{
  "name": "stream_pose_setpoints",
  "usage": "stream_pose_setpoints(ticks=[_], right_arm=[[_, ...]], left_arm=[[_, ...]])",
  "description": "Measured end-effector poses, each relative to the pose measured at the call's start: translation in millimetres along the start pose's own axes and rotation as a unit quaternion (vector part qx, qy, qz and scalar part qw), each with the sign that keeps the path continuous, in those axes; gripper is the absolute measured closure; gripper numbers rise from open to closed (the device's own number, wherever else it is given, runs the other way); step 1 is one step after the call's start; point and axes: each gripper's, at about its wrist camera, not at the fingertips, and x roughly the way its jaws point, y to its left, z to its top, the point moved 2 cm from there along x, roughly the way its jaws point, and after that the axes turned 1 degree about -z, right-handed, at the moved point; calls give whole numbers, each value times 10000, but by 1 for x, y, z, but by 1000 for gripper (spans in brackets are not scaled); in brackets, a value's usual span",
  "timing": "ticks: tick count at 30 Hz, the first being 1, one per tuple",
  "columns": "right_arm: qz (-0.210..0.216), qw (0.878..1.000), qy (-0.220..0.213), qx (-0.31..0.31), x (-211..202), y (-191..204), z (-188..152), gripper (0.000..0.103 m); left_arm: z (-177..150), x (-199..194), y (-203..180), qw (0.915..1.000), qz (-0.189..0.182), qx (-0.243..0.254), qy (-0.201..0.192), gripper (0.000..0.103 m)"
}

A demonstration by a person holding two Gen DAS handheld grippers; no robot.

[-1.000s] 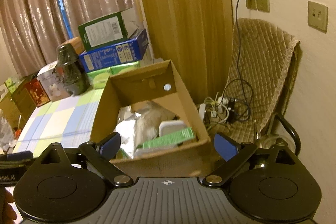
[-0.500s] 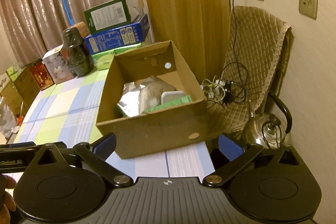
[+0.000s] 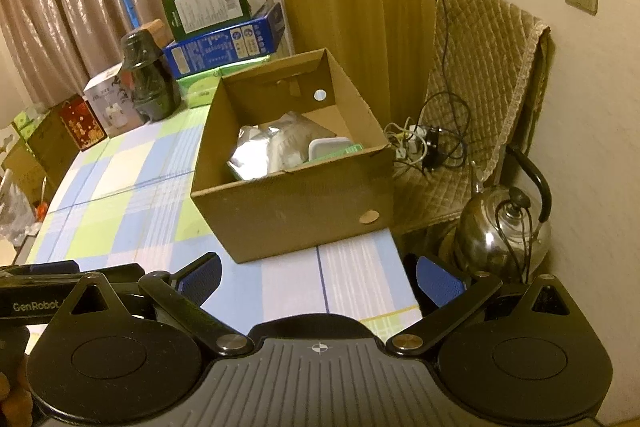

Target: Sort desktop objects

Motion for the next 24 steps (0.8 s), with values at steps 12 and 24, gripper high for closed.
stream_pose_setpoints(ticks=[12,24], right_arm=[[-44,10000,45,-56,0,1,0,2],[-78,9999,57,-76,0,2,0,2]], left_arm=[[-1,0,1,10000,22,-50,6,1],[0,0,-2,10000,13,12,-33,1]])
